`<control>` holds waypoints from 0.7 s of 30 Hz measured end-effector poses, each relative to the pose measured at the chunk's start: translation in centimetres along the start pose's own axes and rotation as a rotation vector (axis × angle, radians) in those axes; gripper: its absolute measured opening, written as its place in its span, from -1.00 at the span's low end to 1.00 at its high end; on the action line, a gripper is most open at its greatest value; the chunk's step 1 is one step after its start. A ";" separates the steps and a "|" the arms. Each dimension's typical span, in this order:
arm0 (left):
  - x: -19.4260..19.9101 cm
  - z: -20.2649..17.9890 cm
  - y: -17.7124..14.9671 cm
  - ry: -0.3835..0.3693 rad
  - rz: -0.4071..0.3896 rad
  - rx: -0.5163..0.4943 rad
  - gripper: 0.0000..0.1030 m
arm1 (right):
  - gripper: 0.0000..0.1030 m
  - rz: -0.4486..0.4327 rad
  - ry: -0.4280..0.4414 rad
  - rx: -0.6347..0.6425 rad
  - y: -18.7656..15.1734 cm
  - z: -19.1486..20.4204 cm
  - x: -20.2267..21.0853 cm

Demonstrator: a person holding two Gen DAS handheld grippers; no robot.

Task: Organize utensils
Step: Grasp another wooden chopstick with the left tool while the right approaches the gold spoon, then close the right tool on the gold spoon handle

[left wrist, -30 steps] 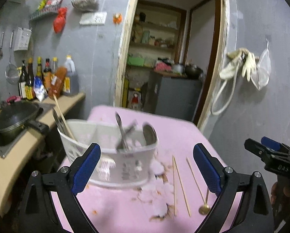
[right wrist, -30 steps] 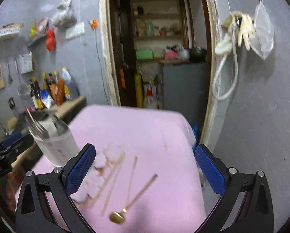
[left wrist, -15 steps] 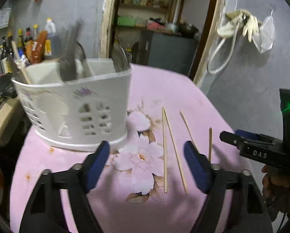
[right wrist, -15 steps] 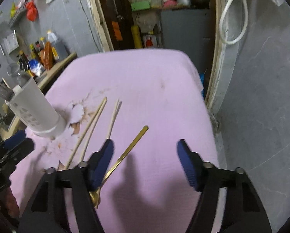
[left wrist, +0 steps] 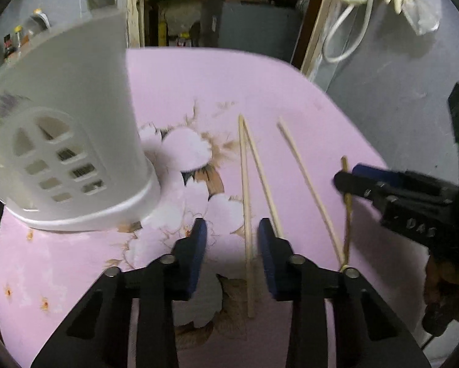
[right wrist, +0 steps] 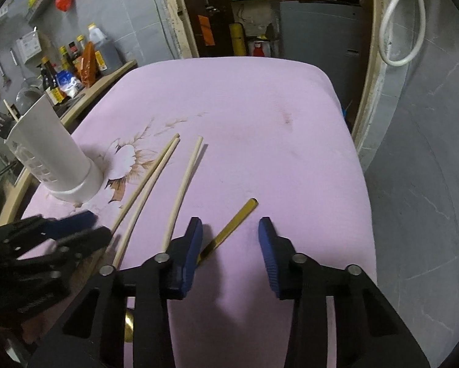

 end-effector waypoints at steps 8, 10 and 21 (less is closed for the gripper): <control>-0.5 -0.2 0.4 0.035 0.023 -0.015 -0.94 | -0.78 0.013 0.066 0.003 0.5 0.7 -0.8; -0.5 -0.2 0.3 0.042 0.022 0.001 -0.94 | -0.82 0.018 0.070 0.010 0.5 1.2 -0.9; 4.1 2.2 -3.4 0.061 0.003 0.115 -0.94 | -0.85 0.027 0.062 0.033 -0.6 2.3 0.0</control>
Point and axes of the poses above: each gripper's, at about its wrist camera, not at the fingertips, and x roughly against the way its jaws point, z to its left, y to its top, the point moved 4 cm from there along -x, roughly the way its jaws point, and after that the axes turned 4 degrees about x, right-handed, at the moved point
